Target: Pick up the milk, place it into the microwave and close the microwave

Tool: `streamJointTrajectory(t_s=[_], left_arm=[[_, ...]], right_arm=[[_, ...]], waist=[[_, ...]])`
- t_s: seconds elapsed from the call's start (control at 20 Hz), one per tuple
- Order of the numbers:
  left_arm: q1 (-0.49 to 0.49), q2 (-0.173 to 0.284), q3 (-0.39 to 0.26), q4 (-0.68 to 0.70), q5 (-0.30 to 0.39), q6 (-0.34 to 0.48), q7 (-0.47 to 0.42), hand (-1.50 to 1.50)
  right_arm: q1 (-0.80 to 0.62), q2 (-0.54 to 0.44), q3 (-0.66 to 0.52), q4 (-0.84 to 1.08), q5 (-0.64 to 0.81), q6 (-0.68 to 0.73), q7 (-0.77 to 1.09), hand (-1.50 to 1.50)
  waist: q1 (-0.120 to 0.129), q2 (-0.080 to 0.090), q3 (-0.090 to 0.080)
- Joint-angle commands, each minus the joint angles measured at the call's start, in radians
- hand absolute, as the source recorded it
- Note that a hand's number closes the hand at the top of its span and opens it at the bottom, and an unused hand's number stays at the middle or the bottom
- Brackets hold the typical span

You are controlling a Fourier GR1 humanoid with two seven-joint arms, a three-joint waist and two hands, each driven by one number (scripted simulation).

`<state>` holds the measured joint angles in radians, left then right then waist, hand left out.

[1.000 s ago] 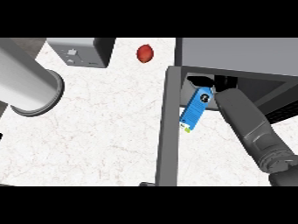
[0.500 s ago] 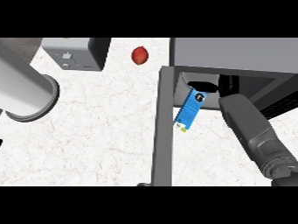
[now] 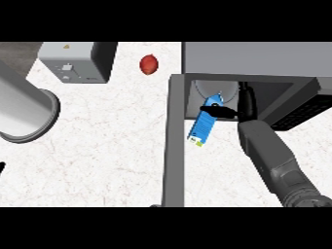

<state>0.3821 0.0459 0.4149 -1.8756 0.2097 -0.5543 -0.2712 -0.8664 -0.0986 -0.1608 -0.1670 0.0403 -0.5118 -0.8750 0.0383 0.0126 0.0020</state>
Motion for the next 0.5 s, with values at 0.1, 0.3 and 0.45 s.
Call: streamJointTrajectory(t_s=[0.1,0.3,0.45], left_arm=[[0.061,-0.014,-0.059,-0.071,0.027,-0.069,0.050,-1.50],[0.089,-0.022,-0.097,-0.030,0.020,-0.152,-0.024,-1.50],[0.064,-0.032,-0.150,-0.052,0.007,-0.141,0.025,-1.50]], right_arm=[[0.073,0.041,-0.023,-0.060,-0.045,0.154,-0.045,-1.50],[0.146,0.095,-0.005,-0.094,-0.052,0.258,-0.089,-1.50],[0.228,0.097,0.041,-0.113,-0.073,0.337,-0.141,-1.50]], waist=[[-0.029,-0.013,-0.001],[-0.036,-0.017,-0.002],[-0.035,-0.017,-0.002]])
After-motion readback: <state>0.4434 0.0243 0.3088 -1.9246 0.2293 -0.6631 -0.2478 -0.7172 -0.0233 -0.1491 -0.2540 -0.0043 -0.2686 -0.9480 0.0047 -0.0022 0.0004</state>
